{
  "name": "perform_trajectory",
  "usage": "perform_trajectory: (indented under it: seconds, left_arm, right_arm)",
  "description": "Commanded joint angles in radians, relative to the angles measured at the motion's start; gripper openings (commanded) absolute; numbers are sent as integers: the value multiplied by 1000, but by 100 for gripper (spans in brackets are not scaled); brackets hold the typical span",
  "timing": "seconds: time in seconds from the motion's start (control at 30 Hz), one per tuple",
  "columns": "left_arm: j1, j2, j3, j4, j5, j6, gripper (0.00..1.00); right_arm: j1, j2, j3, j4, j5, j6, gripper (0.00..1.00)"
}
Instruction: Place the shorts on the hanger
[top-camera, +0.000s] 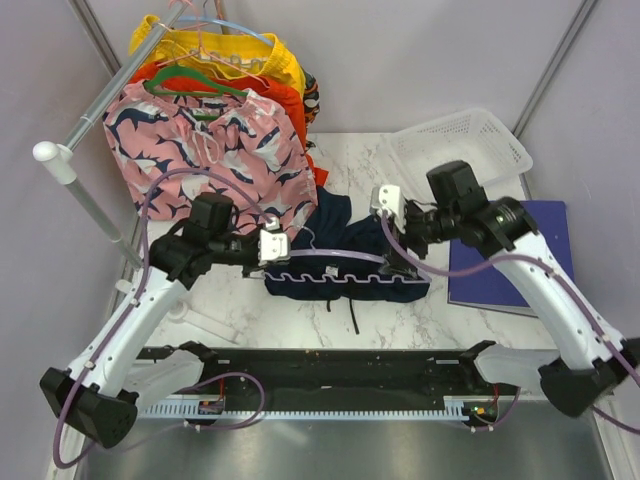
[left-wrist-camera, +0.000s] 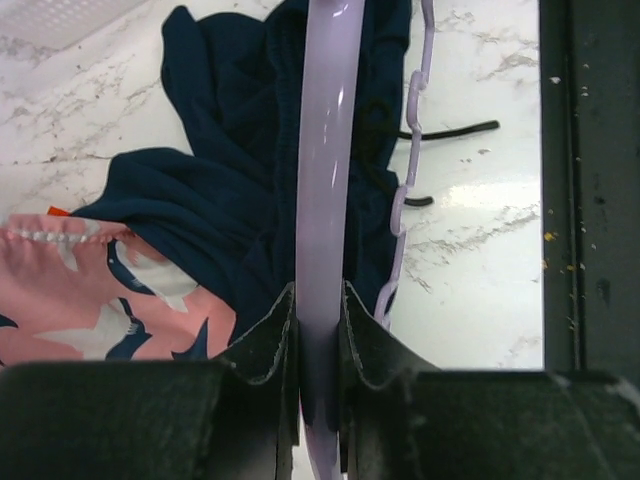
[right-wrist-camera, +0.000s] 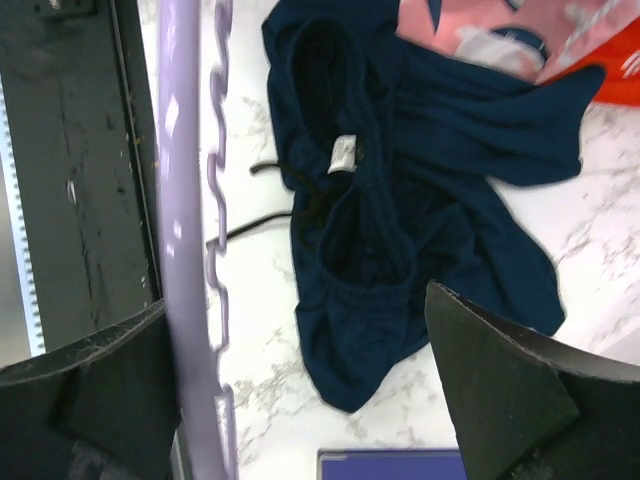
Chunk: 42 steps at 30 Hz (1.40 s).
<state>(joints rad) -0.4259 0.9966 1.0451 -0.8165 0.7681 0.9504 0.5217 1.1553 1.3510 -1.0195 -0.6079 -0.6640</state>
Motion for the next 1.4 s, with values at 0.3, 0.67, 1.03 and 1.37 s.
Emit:
perform_trajectory:
  seconds: [0.3, 0.67, 1.03, 1.37]
  left_arm:
    - [-166, 178, 75, 212, -230, -240, 2]
    - [-175, 186, 79, 241, -211, -300, 2]
    - [-76, 39, -46, 290, -190, -516, 65]
    - [-11, 118, -160, 309, -297, -709, 60]
  right_arm:
    - [173, 322, 356, 28, -40, 167, 81]
    - [195, 388, 269, 70, -17, 126, 63]
    - [69, 241, 206, 9, 77, 12, 0]
    - [60, 64, 82, -136, 125, -105, 0]
